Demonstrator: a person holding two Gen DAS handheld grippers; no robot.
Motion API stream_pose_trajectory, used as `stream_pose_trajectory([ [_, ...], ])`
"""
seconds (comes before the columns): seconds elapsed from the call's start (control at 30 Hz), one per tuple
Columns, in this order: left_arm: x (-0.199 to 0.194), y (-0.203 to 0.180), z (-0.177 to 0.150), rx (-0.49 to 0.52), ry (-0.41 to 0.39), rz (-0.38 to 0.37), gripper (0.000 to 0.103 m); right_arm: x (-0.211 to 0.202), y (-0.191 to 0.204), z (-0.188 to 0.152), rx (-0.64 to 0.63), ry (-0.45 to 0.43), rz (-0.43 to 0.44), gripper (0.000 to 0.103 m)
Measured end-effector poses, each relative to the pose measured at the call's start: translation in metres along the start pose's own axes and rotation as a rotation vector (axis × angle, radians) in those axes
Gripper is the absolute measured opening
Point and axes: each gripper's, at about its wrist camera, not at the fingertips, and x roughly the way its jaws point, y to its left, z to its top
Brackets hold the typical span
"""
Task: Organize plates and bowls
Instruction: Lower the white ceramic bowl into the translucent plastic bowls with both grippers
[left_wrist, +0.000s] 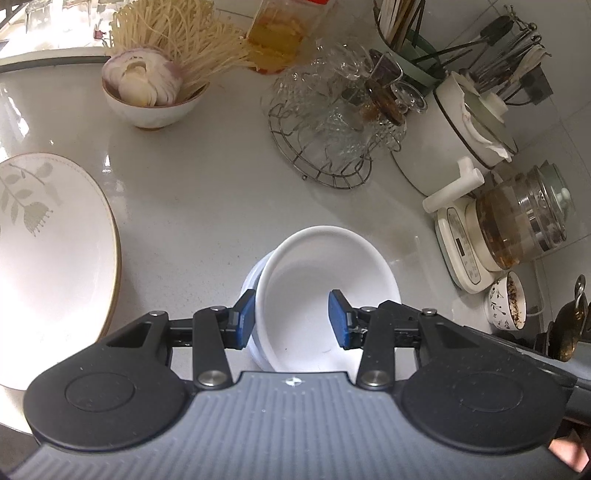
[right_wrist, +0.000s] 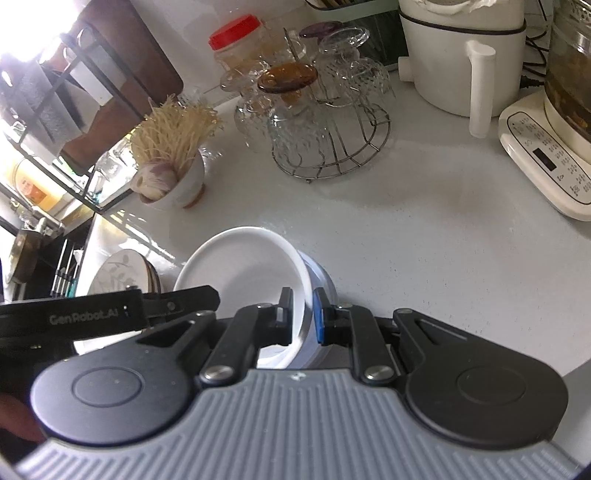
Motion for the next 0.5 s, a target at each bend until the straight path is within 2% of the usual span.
stream_pose_trajectory([
  [0.1,-0.002,0.003,0.003,-0.008,0.004,0.046,0.048,-0.001,-0.004,0.002,0.027,-0.001,0.006,0.015],
  [0.27,-0.006,0.009,0.003,-0.023,-0.003,0.042,0.050,-0.004,-0.009,0.006,0.042,-0.011,0.018,0.017],
  [0.3,-0.004,0.010,0.002,-0.027,0.001,0.038,0.050,-0.004,-0.011,0.007,0.049,-0.013,0.014,0.027],
  [0.33,-0.002,0.011,0.002,-0.030,0.006,0.035,0.050,-0.004,-0.013,0.008,0.056,-0.018,0.013,0.046],
  [0.37,0.000,0.010,0.001,-0.029,0.009,0.033,0.050,-0.004,-0.015,0.008,0.064,-0.025,0.017,0.053],
  [0.5,0.011,0.010,-0.003,-0.029,0.027,0.023,0.050,0.002,-0.022,0.010,0.086,-0.014,0.037,0.054],
])
